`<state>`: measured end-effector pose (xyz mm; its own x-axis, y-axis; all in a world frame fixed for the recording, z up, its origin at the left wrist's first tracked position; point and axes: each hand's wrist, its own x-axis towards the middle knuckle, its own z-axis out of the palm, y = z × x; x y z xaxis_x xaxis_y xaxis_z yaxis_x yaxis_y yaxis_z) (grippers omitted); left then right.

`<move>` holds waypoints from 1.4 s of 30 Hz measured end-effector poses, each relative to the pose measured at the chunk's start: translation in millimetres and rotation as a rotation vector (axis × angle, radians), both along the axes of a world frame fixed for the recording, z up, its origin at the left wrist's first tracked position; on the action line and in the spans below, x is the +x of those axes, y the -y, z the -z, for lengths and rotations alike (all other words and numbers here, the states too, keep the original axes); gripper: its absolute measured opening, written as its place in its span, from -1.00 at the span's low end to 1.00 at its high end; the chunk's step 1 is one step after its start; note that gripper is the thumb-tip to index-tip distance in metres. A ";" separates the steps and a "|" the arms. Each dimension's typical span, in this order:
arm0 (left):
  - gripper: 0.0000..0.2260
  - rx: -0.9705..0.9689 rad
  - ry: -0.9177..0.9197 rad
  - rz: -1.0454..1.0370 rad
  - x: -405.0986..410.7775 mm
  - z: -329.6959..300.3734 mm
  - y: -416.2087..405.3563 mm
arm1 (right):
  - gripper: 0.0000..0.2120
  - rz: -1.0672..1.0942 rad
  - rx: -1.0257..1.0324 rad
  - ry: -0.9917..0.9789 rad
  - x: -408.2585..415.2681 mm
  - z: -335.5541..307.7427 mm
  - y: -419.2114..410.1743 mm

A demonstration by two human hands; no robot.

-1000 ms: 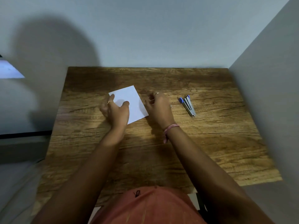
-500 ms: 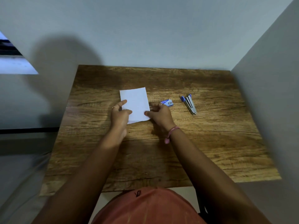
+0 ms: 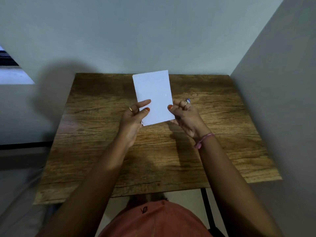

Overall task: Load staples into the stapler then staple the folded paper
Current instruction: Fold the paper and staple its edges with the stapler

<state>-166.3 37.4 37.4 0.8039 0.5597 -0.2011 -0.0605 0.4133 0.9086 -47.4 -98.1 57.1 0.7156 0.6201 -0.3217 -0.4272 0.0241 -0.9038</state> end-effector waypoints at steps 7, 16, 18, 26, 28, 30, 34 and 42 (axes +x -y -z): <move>-0.74 0.398 -0.138 0.016 4.7 -11.0 9.1 | -0.69 0.048 -0.013 0.093 4.2 -0.3 23.3; -0.73 0.248 -0.104 -0.118 -1.4 -6.8 14.0 | -0.80 0.462 -0.392 0.361 50.5 32.2 54.1; -0.73 0.223 -0.103 -0.140 -2.6 -5.9 14.6 | -0.81 0.420 -0.534 0.424 60.8 43.1 56.4; -0.73 0.223 -0.122 -0.166 -2.3 -7.1 24.7 | -0.65 0.184 -0.781 0.525 69.5 55.4 36.7; -0.73 0.213 -0.130 -0.171 -2.1 -7.0 27.4 | -0.65 0.180 -0.805 0.519 69.7 57.2 32.4; -0.73 0.202 -0.138 -0.171 -2.1 -5.5 30.0 | -0.65 0.170 -0.830 0.521 69.8 58.0 29.9; -0.73 0.190 -0.149 -0.182 -2.4 -3.5 34.8 | -0.62 0.090 -0.932 0.589 69.7 53.9 29.9; -0.74 0.157 -0.176 -0.224 -6.1 -3.1 35.6 | -0.72 -0.054 -1.050 0.697 55.0 55.7 55.2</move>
<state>-172.4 1.7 40.5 0.6177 0.7541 -0.2232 0.0292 0.2616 0.9647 7.6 -153.3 1.5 0.9129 0.3287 -0.2418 0.1688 -0.8437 -0.5096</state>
